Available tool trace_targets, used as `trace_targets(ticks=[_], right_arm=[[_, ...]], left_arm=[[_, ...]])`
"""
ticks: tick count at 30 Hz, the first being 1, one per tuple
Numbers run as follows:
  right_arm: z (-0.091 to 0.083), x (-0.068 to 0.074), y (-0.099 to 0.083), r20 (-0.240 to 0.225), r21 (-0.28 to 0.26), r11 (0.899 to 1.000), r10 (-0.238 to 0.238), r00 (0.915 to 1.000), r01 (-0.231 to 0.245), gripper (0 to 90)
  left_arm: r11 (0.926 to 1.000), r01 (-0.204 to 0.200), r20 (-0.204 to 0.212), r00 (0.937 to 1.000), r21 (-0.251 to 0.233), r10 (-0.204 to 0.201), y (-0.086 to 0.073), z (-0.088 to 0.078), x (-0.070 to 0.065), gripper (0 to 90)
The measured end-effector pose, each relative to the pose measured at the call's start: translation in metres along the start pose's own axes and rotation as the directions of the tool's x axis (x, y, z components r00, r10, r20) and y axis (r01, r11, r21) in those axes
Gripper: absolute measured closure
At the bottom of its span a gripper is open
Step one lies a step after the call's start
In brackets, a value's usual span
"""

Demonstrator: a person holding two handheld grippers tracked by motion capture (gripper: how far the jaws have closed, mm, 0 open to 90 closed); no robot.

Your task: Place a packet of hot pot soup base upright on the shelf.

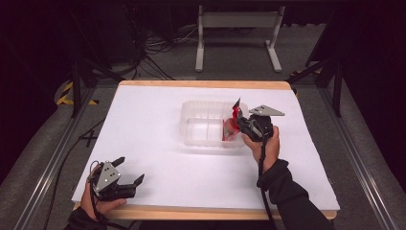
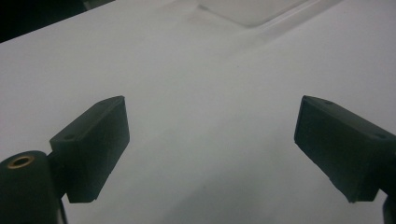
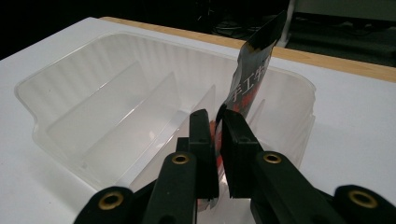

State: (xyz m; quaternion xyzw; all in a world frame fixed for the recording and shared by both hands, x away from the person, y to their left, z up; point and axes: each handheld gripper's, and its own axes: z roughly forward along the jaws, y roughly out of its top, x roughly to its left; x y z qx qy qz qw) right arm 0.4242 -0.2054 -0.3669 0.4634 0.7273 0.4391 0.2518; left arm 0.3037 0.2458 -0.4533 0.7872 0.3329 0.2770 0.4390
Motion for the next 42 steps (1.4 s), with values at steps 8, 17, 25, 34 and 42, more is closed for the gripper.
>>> trace_targets(ticks=[8,17,25,34,42], right_arm=[[-0.002,-0.002,0.001,-0.014,0.019,0.999,-0.032,0.9994,0.032,82.6],[-0.005,-0.005,0.004,-0.042,0.052,0.995,-0.08,0.9959,0.083,79.0],[-0.011,-0.005,0.005,-0.076,0.072,0.988,-0.134,0.9881,0.139,77.2],[-0.02,-0.008,0.004,-0.113,0.065,0.984,-0.157,0.9812,0.165,76.4],[-0.028,-0.011,0.004,-0.128,0.064,0.982,-0.168,0.9775,0.177,76.5]], left_arm=[[0.9999,-0.009,0.006,0.9999,0.01,0.009,0.0,0.001,-0.001,11.8],[0.9998,-0.012,0.007,0.9999,0.014,0.012,0.0,0.002,-0.001,12.0],[0.9998,-0.013,0.007,0.9999,0.017,0.013,0.0,0.002,-0.002,12.2],[0.9997,-0.013,0.007,0.9999,0.021,0.013,-0.001,0.003,-0.003,12.4],[0.9995,-0.016,0.005,0.9999,0.026,0.016,-0.001,0.002,-0.003,12.4]])
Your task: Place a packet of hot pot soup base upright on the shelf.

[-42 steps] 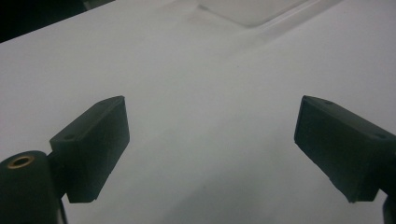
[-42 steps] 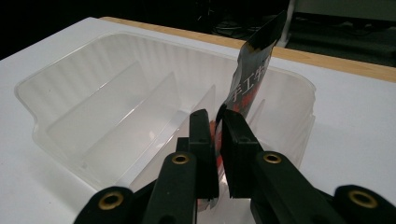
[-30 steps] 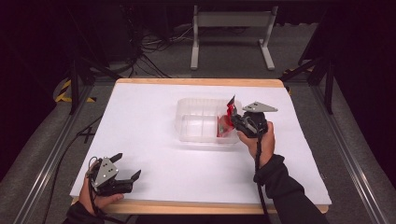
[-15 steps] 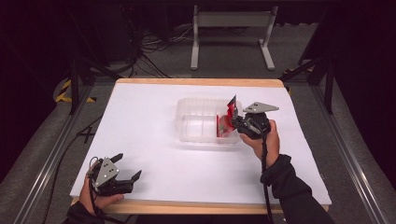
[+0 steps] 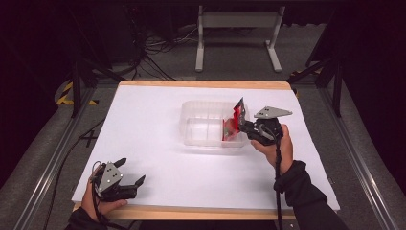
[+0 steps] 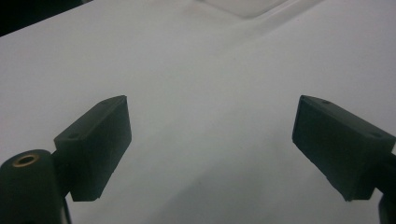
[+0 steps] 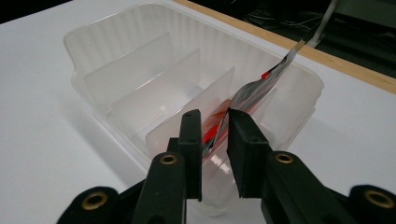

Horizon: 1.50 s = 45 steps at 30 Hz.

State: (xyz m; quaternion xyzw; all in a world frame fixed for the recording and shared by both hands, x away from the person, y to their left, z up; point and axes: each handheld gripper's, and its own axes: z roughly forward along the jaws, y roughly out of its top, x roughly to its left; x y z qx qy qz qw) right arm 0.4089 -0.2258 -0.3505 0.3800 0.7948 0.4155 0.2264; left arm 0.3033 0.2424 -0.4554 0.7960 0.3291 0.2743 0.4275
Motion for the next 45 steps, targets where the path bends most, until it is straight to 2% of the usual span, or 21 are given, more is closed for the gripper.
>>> trace_targets(ticks=[11,15,20,23,29,32,38,45], right_arm=[[-0.012,0.001,-0.001,-0.009,-0.008,1.0,-0.022,0.9997,0.022,73.2],[-0.018,0.001,-0.001,-0.023,-0.005,1.0,-0.029,0.9993,0.029,73.5],[-0.03,0.004,0.0,-0.023,-0.008,0.997,-0.073,0.997,0.073,73.4],[-0.036,0.007,-0.003,-0.016,0.004,0.99,-0.141,0.9899,0.141,72.2],[-0.044,0.008,-0.009,-0.033,0.016,0.982,-0.189,0.9814,0.19,73.5],[-0.048,0.008,-0.012,-0.04,0.017,0.975,-0.221,0.9745,0.222,73.9],[-0.054,0.008,-0.023,-0.034,0.037,0.963,-0.264,0.9639,0.265,71.4],[-0.058,0.005,-0.036,-0.037,0.056,0.963,-0.263,0.9641,0.265,68.6]], left_arm=[[1.0,0.007,-0.003,1.0,-0.001,-0.007,0.0,-0.001,0.0,12.4],[1.0,-0.005,0.002,1.0,0.003,0.005,0.0,-0.001,0.0,13.2],[1.0,-0.007,0.003,1.0,0.002,0.007,0.0,-0.001,-0.001,13.1],[1.0,-0.007,-0.001,1.0,-0.005,0.007,0.0,-0.001,-0.001,13.0],[1.0,-0.007,0.002,1.0,0.004,0.007,0.0,0.0,0.0,12.8],[1.0,-0.008,0.0,1.0,0.004,0.008,0.0,0.0,-0.001,12.8],[1.0,-0.007,0.0,1.0,0.004,0.007,0.0,0.0,-0.001,12.7],[1.0,0.003,-0.004,1.0,0.001,-0.003,-0.001,-0.001,0.001,11.9]])
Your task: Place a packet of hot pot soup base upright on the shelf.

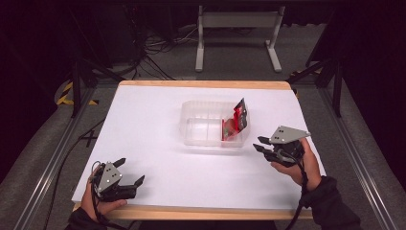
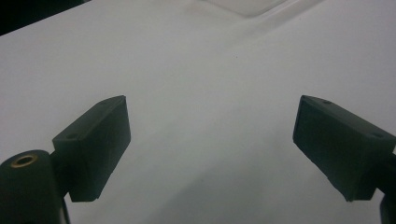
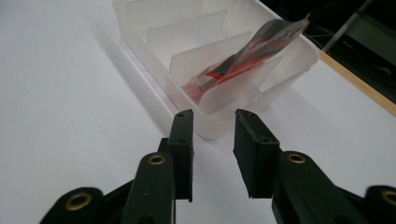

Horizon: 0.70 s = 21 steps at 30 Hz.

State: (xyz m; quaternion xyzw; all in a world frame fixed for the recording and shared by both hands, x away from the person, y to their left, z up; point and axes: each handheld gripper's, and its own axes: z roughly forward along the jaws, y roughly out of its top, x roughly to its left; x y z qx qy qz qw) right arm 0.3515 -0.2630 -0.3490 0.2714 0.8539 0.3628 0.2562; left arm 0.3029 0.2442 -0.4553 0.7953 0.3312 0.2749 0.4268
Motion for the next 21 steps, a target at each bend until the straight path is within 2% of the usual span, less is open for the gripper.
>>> trace_targets(ticks=[8,12,15,18,21], right_arm=[[-0.004,0.002,-0.023,0.003,-0.002,1.0,-0.006,1.0,0.006,60.8],[-0.005,0.002,-0.038,0.012,0.002,1.0,0.007,0.9999,-0.007,59.3],[-0.006,0.0,-0.05,0.015,0.007,0.999,0.042,0.999,-0.042,58.9],[-0.006,0.0,-0.062,0.05,0.026,0.998,0.049,0.9975,-0.051,55.8],[-0.009,-0.002,-0.072,0.069,0.02,0.998,0.058,0.9959,-0.06,53.1]], left_arm=[[1.0,-0.002,-0.002,1.0,0.006,0.002,0.0,0.0,-0.001,11.9],[0.9999,-0.006,-0.005,1.0,0.009,0.006,0.0,0.0,-0.001,11.9],[1.0,-0.004,-0.007,1.0,0.007,0.004,0.0,0.0,-0.001,11.4],[1.0,-0.006,-0.007,1.0,0.007,0.006,0.0,0.0,-0.001,11.4],[0.9999,-0.011,-0.006,0.9999,0.012,0.011,0.0,0.0,-0.001,11.4]])
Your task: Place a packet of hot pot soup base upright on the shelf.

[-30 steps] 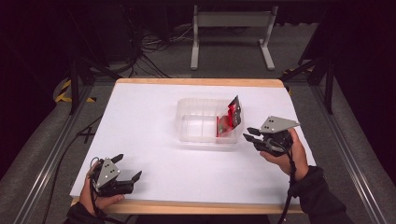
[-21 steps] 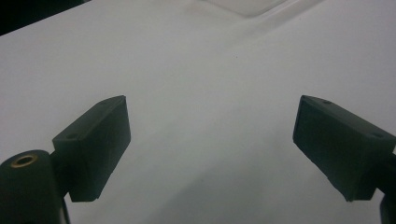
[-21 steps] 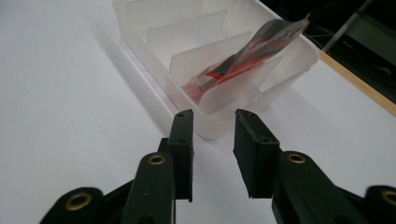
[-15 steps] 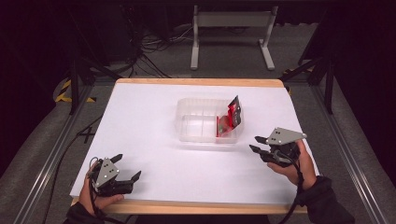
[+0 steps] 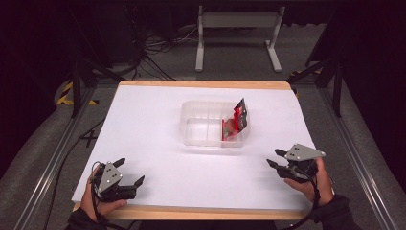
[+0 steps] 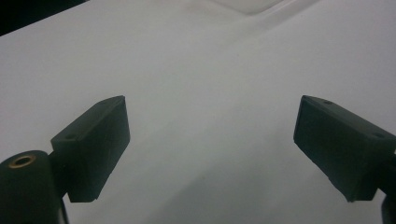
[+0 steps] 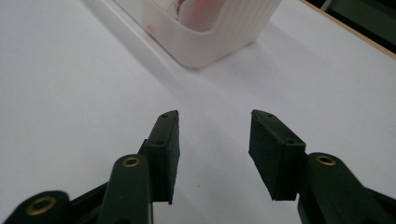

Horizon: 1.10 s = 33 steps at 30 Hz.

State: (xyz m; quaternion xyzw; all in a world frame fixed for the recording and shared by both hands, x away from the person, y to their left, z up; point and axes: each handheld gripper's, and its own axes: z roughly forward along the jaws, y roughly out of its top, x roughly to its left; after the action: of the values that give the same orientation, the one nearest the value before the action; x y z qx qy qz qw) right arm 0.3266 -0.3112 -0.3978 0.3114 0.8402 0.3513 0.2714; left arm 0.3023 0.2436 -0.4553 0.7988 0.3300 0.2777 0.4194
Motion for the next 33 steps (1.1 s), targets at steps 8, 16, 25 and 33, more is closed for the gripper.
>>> trace_targets(ticks=[8,16,25,33], right_arm=[[-0.004,0.0,-0.02,0.059,0.002,0.999,-0.033,0.9977,0.033,45.1],[-0.007,-0.003,-0.036,0.088,-0.006,1.0,-0.022,0.9959,0.023,36.3],[-0.013,-0.011,-0.059,0.11,-0.04,0.997,0.068,0.9916,-0.064,24.7],[-0.024,-0.017,-0.079,0.154,-0.097,0.98,0.188,0.9699,-0.175,19.3]], left_arm=[[1.0,-0.001,-0.001,1.0,0.0,0.001,0.0,0.0,0.0,11.4],[1.0,0.002,0.004,1.0,-0.005,-0.002,0.0,-0.001,0.0,11.5],[0.9999,-0.009,0.004,1.0,-0.005,0.009,-0.001,-0.001,0.001,12.3],[0.9997,-0.012,0.008,0.9999,-0.021,0.012,0.0,-0.003,0.001,12.9]])
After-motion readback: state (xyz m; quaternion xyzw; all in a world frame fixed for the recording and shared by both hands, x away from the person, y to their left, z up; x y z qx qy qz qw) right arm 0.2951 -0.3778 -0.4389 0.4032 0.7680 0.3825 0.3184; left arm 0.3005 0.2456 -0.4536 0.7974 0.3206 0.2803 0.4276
